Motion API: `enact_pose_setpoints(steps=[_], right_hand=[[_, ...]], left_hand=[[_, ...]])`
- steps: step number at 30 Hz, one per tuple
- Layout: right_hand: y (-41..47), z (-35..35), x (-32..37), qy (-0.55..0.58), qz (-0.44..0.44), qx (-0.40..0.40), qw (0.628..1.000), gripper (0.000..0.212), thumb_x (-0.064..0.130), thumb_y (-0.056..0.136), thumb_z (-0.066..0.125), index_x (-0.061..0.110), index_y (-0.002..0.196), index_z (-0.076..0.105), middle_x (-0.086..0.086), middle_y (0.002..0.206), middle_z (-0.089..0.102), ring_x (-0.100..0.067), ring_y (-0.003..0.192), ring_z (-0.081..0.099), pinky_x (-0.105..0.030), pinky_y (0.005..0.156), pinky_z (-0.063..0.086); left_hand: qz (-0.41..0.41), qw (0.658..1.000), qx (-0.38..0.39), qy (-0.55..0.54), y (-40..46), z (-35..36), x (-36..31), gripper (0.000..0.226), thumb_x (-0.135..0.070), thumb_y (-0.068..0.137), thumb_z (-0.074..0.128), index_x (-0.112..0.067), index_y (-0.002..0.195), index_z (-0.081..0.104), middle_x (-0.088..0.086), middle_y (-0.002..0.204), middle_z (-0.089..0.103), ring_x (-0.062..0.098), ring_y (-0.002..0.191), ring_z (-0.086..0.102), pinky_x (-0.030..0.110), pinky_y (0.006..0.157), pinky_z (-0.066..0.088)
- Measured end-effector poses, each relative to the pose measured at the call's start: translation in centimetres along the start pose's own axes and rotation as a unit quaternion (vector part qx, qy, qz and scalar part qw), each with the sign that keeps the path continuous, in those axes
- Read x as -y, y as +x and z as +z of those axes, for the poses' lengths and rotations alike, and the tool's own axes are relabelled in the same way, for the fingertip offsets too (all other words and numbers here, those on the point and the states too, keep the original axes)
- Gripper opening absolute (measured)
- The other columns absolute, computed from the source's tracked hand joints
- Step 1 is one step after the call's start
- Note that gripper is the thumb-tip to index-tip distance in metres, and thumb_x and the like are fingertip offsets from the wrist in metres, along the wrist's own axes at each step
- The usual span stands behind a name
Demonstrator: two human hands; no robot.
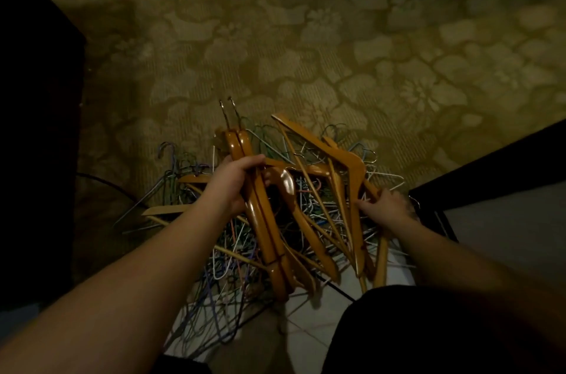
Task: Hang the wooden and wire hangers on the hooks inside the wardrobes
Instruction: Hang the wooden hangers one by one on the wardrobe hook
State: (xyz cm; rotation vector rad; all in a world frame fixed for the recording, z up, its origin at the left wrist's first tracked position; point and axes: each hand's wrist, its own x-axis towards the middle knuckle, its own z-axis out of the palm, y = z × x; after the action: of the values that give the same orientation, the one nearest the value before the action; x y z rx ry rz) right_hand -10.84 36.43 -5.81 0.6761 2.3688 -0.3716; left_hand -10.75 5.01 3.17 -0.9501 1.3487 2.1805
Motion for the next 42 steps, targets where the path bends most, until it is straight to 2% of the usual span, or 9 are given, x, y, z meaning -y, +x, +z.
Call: enact_pose_setpoints(steps=[6,10,13,16,24,28,33,38,42], right_hand=[[0.7,2.3,-0.3,0.101,0.033,0.027,0.994,0.111,0.077,0.068,0.065,0.012,0.150,0.026,-0.017,0.153,0.024,-0.039,0.141,0.024,-0.055,0.112,0.031],[0.0,3.4,1.0,0.027,-0.004,0.030,0.999,0.065,0.061,0.083,0.062,0.011,0.124,0.054,-0.016,0.131,0.054,-0.032,0.116,0.054,-0.045,0.098,0.047],[-0.4,3.3,1.4,0.146,-0.018,0.069,0.987,0.024,0.037,0.092,0.059,0.014,0.092,0.060,-0.009,0.098,0.067,-0.024,0.083,0.062,-0.035,0.075,0.051],[-1.4,2.6,1.6,0.280,-0.019,0.054,0.958,0.018,0.030,0.094,0.057,0.015,0.105,0.056,-0.007,0.093,0.066,-0.022,0.080,0.064,-0.031,0.064,0.048],[-4.6,0.7,5.1,0.302,-0.198,0.065,0.930,0.023,0.036,0.098,0.050,0.020,0.115,0.051,-0.005,0.077,0.061,-0.016,0.060,0.059,-0.032,0.053,0.048],[-7.0,-1.8,9.6,0.315,-0.275,0.053,0.907,0.028,0.037,0.102,0.044,0.018,0.122,0.047,-0.002,0.078,0.058,-0.014,0.063,0.057,-0.031,0.056,0.047],[-10.5,-3.1,13.4,0.292,-0.341,0.076,0.890,0.024,0.039,0.102,0.041,0.025,0.121,0.042,0.003,0.090,0.059,-0.014,0.077,0.058,-0.030,0.062,0.044],[-12.8,-2.0,15.3,0.282,-0.389,0.140,0.866,0.021,0.039,0.102,0.041,0.027,0.119,0.037,0.001,0.105,0.063,-0.017,0.088,0.066,-0.036,0.076,0.055],[-13.0,-1.6,15.4,0.282,-0.397,0.154,0.860,0.020,0.038,0.103,0.040,0.025,0.118,0.039,0.003,0.103,0.061,-0.016,0.088,0.065,-0.037,0.076,0.055]], left_hand=[[-0.012,0.999,0.019,0.027,0.1,0.6,1.0,0.054,-0.016,0.086,0.070,-0.001,0.134,0.049,0.012,0.083,0.071,0.023,0.070,0.069,0.031,0.060,0.057],[-0.015,0.999,0.036,0.038,-0.3,1.2,1.4,0.050,-0.015,0.088,0.068,-0.001,0.132,0.049,0.013,0.088,0.070,0.023,0.070,0.068,0.030,0.061,0.058],[-0.006,0.999,0.037,0.036,-0.4,1.4,1.3,0.051,-0.013,0.088,0.068,0.000,0.132,0.048,0.013,0.090,0.069,0.023,0.070,0.068,0.031,0.062,0.058],[-0.002,0.999,0.043,0.018,-0.3,1.5,1.1,0.055,-0.012,0.087,0.067,0.001,0.135,0.045,0.012,0.083,0.068,0.023,0.068,0.066,0.032,0.062,0.058],[0.004,0.998,0.060,-0.002,-0.6,1.6,0.0,0.030,-0.012,0.088,0.064,0.005,0.113,0.060,0.014,0.082,0.067,0.026,0.073,0.066,0.035,0.071,0.059],[0.007,0.997,0.052,-0.048,-0.7,1.9,-0.9,0.013,-0.012,0.087,0.064,-0.004,0.096,0.062,0.011,0.084,0.066,0.027,0.080,0.067,0.045,0.084,0.057],[0.030,0.994,0.023,-0.101,-0.9,1.9,-2.5,0.050,-0.016,0.081,0.068,0.002,0.126,0.059,0.015,0.125,0.065,0.027,0.110,0.066,0.047,0.090,0.053],[0.059,0.990,0.051,-0.121,-1.2,1.4,-3.7,0.022,-0.017,0.088,0.063,-0.004,0.106,0.062,0.012,0.090,0.067,0.027,0.082,0.070,0.042,0.070,0.059],[0.075,0.986,0.078,-0.130,-1.0,1.1,-3.9,0.020,-0.014,0.094,0.056,-0.002,0.107,0.064,0.013,0.099,0.071,0.030,0.099,0.068,0.049,0.088,0.054]])
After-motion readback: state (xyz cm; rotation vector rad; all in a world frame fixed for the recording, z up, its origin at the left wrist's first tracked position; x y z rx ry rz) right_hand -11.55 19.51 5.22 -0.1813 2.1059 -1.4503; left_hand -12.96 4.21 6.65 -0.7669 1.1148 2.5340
